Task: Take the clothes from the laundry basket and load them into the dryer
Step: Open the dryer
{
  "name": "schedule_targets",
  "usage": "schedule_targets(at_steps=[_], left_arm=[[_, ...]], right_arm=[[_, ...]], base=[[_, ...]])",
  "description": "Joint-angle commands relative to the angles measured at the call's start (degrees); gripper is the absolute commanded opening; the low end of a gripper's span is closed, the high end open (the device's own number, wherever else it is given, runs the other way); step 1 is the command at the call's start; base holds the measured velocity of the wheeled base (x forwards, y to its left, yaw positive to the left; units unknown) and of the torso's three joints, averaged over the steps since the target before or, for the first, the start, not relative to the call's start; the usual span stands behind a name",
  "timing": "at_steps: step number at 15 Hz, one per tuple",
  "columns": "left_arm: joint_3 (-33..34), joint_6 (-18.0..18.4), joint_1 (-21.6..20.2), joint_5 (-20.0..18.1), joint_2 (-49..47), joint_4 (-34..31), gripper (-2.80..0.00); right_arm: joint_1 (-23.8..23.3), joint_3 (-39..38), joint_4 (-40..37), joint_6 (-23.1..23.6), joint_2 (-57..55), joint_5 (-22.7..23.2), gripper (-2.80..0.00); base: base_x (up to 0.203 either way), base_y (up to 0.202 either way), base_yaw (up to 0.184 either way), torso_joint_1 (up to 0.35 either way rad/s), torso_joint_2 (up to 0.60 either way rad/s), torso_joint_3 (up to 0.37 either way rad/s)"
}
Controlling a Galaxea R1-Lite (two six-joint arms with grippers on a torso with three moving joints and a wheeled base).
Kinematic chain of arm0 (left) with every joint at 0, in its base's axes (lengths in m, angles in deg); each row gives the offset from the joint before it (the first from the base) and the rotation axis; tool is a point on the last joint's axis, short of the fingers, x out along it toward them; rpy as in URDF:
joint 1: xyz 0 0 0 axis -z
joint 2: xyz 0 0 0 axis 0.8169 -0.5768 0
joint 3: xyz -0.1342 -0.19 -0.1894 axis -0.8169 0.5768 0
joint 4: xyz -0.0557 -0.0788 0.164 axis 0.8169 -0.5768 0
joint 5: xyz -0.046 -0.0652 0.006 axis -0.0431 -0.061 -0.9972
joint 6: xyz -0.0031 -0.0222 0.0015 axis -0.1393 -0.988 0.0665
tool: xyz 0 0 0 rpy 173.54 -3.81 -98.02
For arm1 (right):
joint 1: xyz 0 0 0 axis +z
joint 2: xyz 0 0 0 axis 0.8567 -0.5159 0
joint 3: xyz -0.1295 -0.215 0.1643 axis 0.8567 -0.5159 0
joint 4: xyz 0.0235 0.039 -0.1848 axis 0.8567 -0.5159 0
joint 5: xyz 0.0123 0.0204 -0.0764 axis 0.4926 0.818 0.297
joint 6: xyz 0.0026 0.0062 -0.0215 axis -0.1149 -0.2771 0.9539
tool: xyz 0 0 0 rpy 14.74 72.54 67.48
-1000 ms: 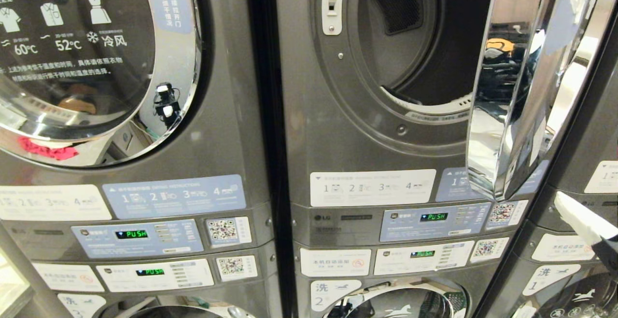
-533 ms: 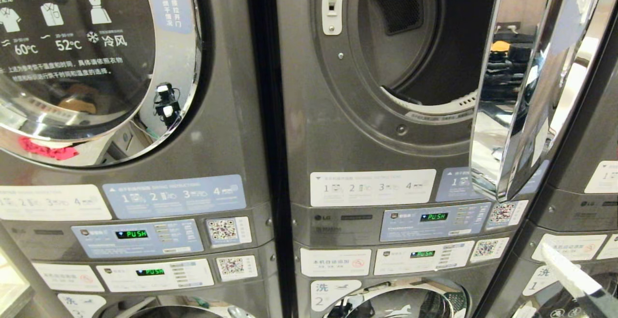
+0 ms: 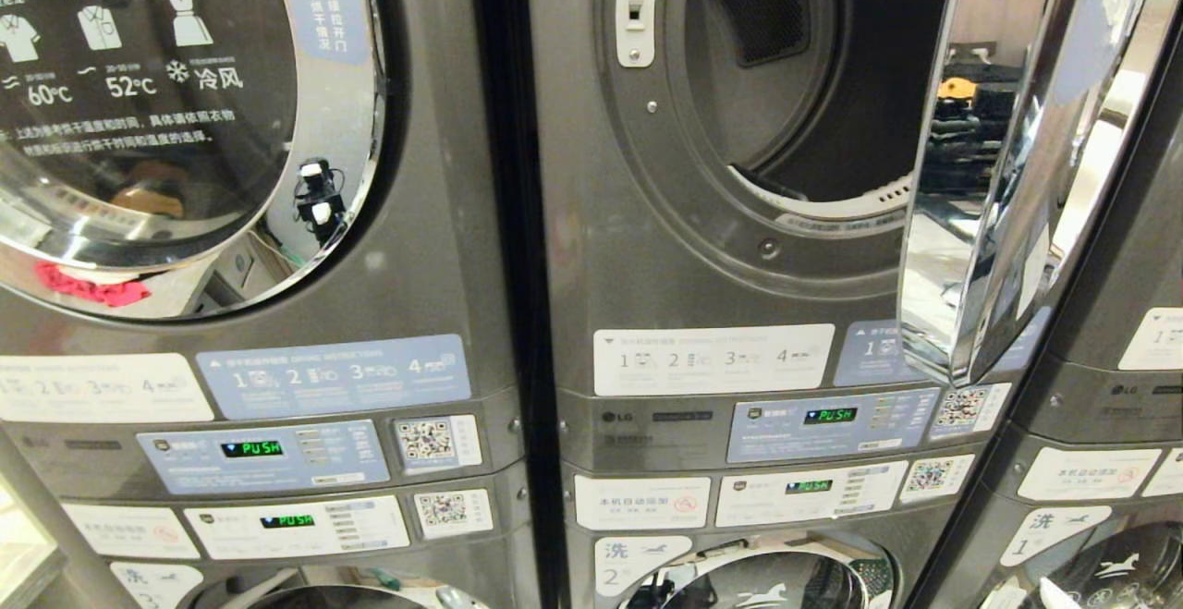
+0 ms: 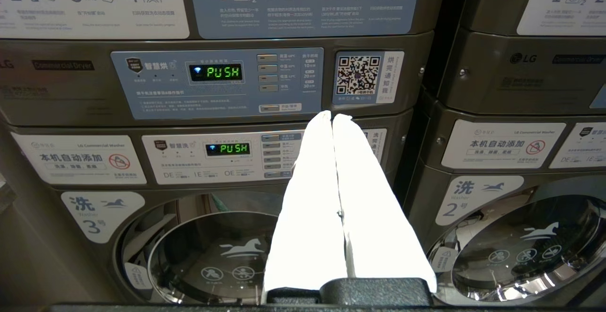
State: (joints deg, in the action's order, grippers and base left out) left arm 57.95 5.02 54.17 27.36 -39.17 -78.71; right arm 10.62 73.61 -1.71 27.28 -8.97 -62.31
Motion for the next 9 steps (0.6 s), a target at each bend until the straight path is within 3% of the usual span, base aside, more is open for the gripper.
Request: schedule_targets(at_steps=[1,9], left_arm=[[0.09,-0.07,-0.02,0.04,0.02,0.01,-2.80],[0.09,-0.07,-0.02,0.04,0.02,0.01,-2.80]], right_arm=[[0.08,1.11,-2.98,0.29,2.50,-0.40,0.00],[0.06,2.36,-9.56,0.58,2.15,1.04,0.00]], base=[[0.000,0.000,0.000,0.000,0.00,0.000],[0.000,0.000,0.000,0.000,0.00,0.000]])
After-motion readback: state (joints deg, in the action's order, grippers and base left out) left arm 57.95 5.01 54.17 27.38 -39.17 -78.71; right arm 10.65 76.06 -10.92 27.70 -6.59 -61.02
